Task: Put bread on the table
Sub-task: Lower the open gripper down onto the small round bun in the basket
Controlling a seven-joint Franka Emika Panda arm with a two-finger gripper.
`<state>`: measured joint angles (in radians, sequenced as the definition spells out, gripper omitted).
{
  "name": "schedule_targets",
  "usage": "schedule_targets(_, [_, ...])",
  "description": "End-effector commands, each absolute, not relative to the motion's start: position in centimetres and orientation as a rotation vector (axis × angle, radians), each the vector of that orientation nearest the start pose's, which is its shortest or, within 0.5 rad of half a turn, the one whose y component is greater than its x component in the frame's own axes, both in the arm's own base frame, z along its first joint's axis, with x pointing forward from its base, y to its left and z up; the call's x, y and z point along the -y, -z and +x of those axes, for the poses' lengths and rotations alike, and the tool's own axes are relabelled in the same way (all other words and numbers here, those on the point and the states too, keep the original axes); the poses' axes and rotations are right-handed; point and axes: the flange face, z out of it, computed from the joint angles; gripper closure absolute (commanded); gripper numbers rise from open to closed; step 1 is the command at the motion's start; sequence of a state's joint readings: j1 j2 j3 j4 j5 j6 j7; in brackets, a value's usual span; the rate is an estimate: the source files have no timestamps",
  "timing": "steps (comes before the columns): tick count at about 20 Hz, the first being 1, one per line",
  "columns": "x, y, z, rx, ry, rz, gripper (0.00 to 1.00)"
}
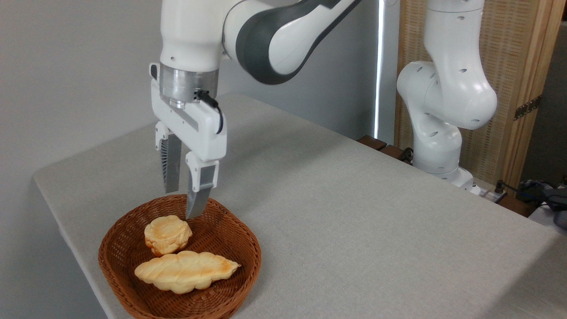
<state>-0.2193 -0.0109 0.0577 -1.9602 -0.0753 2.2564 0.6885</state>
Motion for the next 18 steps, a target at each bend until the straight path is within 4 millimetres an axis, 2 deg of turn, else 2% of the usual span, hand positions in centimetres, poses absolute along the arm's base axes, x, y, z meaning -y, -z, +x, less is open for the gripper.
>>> schedule_targets(1, [12.1,-48.8,59.0,-1.255,0.545,-2.803,0.00])
schedule_targets(8, [13.4,-45.5,60.2,-1.287,0.543,-2.786,0.00])
schedule_targets(18, [14.2,-43.2,60.6,-1.330,0.493,-2.751,0.00])
